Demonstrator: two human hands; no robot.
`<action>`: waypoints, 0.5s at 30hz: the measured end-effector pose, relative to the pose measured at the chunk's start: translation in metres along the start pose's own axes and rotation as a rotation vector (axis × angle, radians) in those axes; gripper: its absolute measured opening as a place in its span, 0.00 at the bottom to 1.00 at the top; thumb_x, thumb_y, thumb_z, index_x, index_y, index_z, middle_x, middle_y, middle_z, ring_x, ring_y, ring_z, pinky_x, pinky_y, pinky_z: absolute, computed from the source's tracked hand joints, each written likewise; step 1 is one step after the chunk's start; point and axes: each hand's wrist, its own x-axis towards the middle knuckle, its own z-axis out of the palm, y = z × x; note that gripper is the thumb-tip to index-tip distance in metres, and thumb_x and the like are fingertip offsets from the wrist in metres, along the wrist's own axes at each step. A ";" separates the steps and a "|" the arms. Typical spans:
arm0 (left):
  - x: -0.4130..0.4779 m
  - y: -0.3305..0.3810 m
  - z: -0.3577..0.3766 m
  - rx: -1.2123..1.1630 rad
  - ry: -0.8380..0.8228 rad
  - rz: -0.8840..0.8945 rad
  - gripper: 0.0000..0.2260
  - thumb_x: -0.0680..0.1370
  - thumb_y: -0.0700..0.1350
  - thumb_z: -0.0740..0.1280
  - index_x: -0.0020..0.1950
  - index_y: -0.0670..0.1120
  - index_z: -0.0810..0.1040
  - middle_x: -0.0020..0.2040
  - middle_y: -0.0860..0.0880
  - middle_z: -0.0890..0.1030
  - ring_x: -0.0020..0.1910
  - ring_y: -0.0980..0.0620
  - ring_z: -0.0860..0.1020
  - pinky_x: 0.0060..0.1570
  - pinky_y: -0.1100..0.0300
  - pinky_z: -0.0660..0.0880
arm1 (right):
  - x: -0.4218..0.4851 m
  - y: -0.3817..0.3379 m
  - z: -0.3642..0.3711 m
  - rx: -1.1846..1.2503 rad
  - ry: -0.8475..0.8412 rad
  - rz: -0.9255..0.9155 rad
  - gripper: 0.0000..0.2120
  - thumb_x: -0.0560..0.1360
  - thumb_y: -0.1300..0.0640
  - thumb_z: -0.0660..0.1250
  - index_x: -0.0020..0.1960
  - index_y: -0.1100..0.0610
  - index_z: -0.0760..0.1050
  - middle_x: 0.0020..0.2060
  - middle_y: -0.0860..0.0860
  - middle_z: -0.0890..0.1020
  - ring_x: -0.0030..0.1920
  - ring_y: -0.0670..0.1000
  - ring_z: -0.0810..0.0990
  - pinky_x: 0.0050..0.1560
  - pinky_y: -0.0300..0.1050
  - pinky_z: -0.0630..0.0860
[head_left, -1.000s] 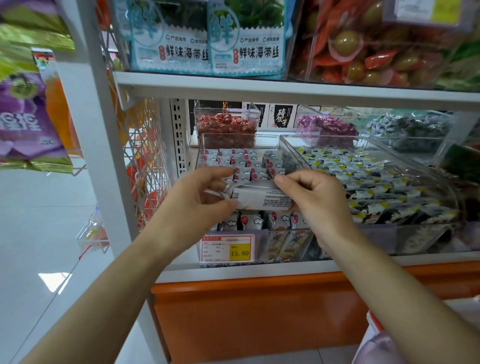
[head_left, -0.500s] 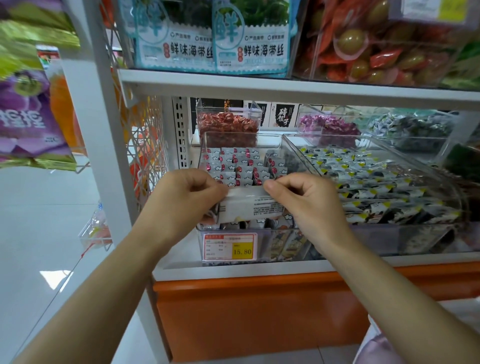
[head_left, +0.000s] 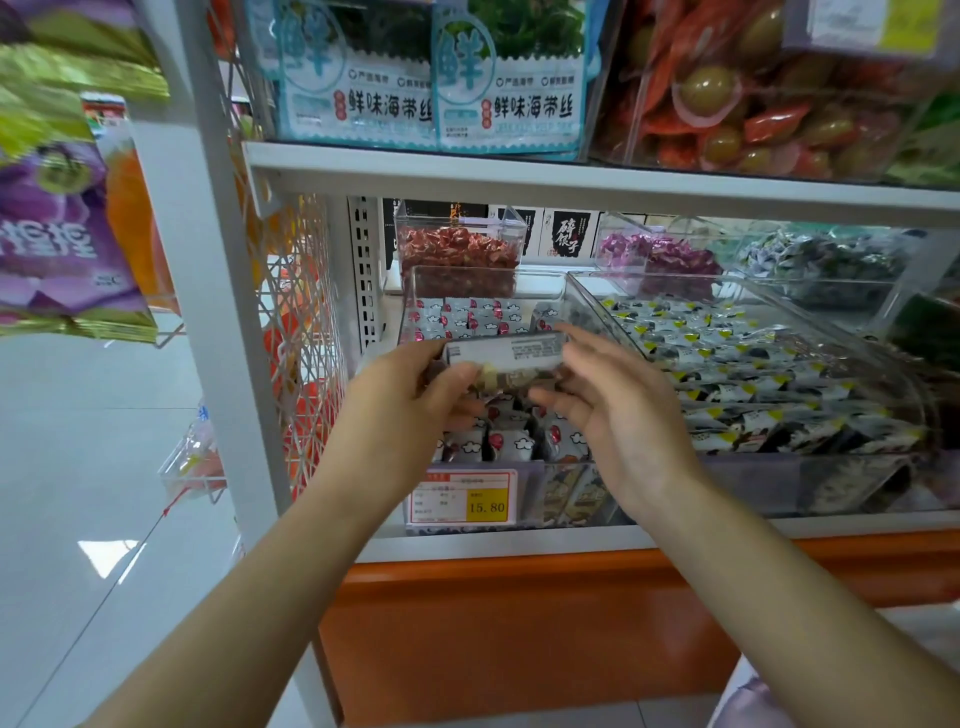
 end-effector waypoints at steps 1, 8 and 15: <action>0.002 0.000 0.001 -0.020 0.001 -0.003 0.08 0.79 0.44 0.62 0.53 0.42 0.78 0.43 0.47 0.83 0.39 0.56 0.82 0.40 0.58 0.81 | 0.000 0.002 0.000 -0.088 -0.042 -0.043 0.16 0.77 0.63 0.63 0.64 0.57 0.74 0.50 0.54 0.82 0.46 0.49 0.83 0.45 0.41 0.80; 0.026 -0.008 -0.014 0.701 0.096 0.264 0.29 0.76 0.58 0.59 0.74 0.48 0.60 0.70 0.48 0.69 0.69 0.49 0.64 0.67 0.52 0.62 | 0.039 -0.016 0.002 -0.438 0.076 -0.264 0.06 0.74 0.64 0.67 0.49 0.57 0.76 0.42 0.51 0.82 0.38 0.46 0.82 0.40 0.39 0.81; 0.037 -0.039 -0.014 0.881 -0.148 0.160 0.35 0.77 0.62 0.55 0.77 0.49 0.44 0.78 0.51 0.45 0.76 0.53 0.42 0.74 0.50 0.46 | 0.109 -0.010 0.025 -0.966 -0.036 -0.399 0.14 0.72 0.59 0.71 0.56 0.62 0.75 0.49 0.51 0.78 0.47 0.47 0.74 0.42 0.33 0.70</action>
